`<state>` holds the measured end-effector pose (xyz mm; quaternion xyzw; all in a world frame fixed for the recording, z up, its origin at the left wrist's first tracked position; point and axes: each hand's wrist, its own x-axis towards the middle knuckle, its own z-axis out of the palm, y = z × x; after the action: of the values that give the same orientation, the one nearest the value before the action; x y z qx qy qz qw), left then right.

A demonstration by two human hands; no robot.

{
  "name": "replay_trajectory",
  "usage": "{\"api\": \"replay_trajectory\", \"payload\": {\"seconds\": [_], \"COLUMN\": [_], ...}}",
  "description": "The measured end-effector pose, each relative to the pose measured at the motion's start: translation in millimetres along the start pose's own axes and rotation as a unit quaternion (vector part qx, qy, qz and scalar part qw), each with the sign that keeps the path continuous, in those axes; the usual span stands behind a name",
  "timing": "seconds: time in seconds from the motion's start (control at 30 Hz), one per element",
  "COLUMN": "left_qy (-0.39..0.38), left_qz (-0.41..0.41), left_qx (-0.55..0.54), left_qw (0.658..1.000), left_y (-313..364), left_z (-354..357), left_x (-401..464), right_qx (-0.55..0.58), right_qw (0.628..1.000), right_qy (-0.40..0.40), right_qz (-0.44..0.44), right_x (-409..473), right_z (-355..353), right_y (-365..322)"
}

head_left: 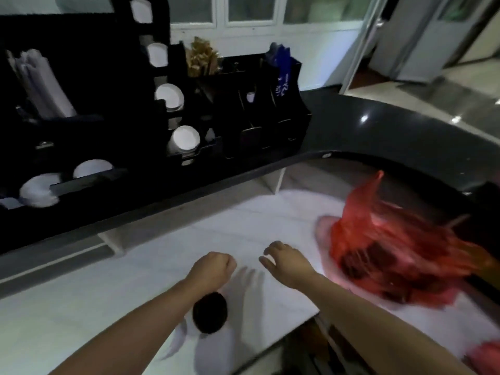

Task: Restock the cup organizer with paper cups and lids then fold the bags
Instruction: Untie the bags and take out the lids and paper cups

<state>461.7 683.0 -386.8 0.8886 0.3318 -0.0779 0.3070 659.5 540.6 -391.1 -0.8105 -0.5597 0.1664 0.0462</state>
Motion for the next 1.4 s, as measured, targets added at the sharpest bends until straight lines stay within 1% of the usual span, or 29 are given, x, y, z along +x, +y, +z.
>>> {"api": "replay_trajectory", "payload": {"seconds": [0.1, 0.2, 0.27, 0.33, 0.4, 0.47, 0.53, 0.6, 0.67, 0.73, 0.8, 0.87, 0.97, 1.0, 1.13, 1.23, 1.3, 1.4], "left_qy": [-0.003, 0.003, 0.004, 0.012, 0.044, 0.078, 0.086, 0.078, 0.052, 0.018, -0.034, -0.091, -0.156, -0.178, -0.274, -0.309, -0.316, -0.322], "left_qz": [0.045, 0.145, 0.212, 0.273, 0.336, 0.391, 0.434, 0.459, 0.456, 0.427, 0.386, 0.353, 0.317, 0.304, 0.259, 0.24, 0.219, 0.173], "left_qx": [-0.001, 0.032, 0.045, 0.071, 0.084, 0.084, 0.082, 0.087, 0.084, 0.081, 0.084, 0.103, 0.127, 0.133, 0.166, 0.162, 0.144, 0.102], "left_qw": [0.999, 0.989, 0.976, 0.959, 0.937, 0.913, 0.893, 0.881, 0.884, 0.9, 0.918, 0.925, 0.927, 0.927, 0.911, 0.906, 0.912, 0.925], "left_y": [63, 132, 180, 227, 270, 310, 350, 388, 419, 443, 463, 478, 496, 501, 509, 513, 516, 518], "left_z": [10, 23, 33, 48, 69, 89, 106, 119, 135, 153, 170, 184, 203, 209, 236, 250, 254, 255], "left_x": [39, 72, 90, 105, 119, 137, 156, 170, 181, 191, 201, 210, 227, 232, 244, 246, 246, 243], "right_qx": [0.021, -0.002, -0.003, -0.003, -0.007, -0.02, -0.047, -0.053, -0.036, -0.02, -0.012, -0.015, -0.018, -0.011, 0.031, 0.071, 0.116, 0.191], "right_qw": [0.994, 0.979, 0.966, 0.957, 0.953, 0.954, 0.96, 0.965, 0.968, 0.969, 0.97, 0.971, 0.967, 0.961, 0.941, 0.919, 0.906, 0.894], "right_qy": [0.072, 0.141, 0.158, 0.165, 0.157, 0.123, 0.065, -0.002, -0.034, -0.033, -0.031, -0.029, -0.02, -0.02, -0.023, -0.029, -0.031, -0.031], "right_qz": [0.078, 0.15, 0.204, 0.237, 0.26, 0.272, 0.268, 0.255, 0.246, 0.245, 0.241, 0.235, 0.253, 0.274, 0.337, 0.386, 0.405, 0.405], "right_x": [-33, -70, -93, -116, -139, -158, -172, -185, -199, -213, -223, -229, -232, -232, -232, -233, -232, -229], "right_z": [-36, -69, -86, -94, -99, -105, -111, -112, -109, -106, -106, -105, -96, -90, -57, -39, -33, -31], "right_y": [82, 162, 212, 260, 303, 337, 363, 384, 398, 407, 410, 410, 411, 413, 412, 418, 422, 423]}}
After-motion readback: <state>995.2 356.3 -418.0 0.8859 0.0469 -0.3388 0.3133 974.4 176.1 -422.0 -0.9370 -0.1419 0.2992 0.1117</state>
